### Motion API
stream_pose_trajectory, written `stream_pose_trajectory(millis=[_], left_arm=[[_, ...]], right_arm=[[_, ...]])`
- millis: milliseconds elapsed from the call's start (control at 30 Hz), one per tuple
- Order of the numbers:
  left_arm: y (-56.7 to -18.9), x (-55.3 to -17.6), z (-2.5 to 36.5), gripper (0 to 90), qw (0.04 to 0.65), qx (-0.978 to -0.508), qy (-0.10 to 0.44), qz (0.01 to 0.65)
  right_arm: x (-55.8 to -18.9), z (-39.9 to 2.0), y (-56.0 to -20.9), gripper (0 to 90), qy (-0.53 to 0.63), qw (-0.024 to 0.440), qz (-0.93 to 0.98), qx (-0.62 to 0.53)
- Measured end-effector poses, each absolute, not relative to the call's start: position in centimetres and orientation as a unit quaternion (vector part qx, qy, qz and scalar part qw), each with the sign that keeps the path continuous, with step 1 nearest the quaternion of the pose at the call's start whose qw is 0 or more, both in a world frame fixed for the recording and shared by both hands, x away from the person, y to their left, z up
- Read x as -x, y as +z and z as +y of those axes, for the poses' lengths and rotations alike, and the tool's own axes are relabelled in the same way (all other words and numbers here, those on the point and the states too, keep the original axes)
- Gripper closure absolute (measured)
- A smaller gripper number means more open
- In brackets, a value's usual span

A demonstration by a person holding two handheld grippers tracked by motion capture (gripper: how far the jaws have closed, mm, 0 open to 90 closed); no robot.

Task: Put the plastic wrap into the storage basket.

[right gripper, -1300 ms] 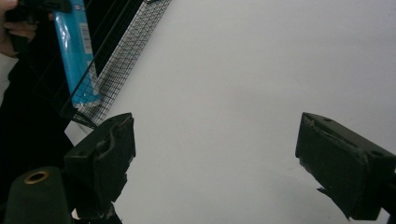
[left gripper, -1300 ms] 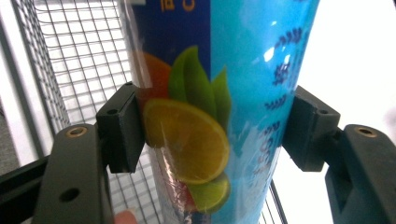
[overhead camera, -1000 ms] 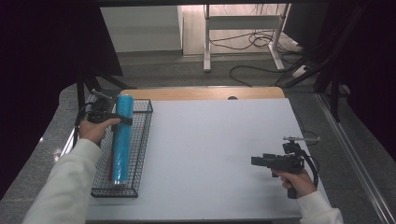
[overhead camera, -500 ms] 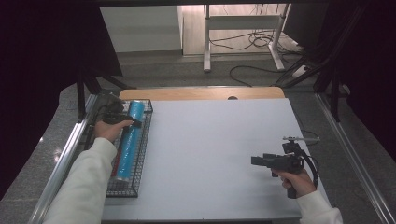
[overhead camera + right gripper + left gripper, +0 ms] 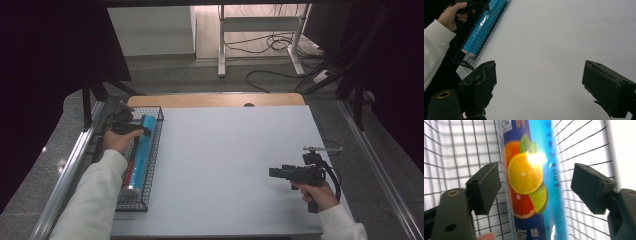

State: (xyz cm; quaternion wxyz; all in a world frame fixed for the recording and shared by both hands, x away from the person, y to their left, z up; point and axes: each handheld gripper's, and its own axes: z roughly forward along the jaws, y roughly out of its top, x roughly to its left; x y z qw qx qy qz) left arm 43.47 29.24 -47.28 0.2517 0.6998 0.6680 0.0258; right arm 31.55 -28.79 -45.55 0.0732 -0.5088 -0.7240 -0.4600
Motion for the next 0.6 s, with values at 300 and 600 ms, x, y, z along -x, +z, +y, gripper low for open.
stream_pose_trajectory(millis=[300, 600], left_arm=[[-43.8, -40.3, 29.4, 16.0, 0.317, -0.704, 0.051, 0.634], [-40.0, -33.4, 28.6, 16.2, 0.399, -0.724, 0.074, 0.557]], right_arm=[[-31.4, -28.7, -45.3, 12.9, -0.466, 0.069, -0.725, 0.502], [-31.0, -28.4, -45.0, 12.9, -0.466, 0.029, -0.751, 0.467]])
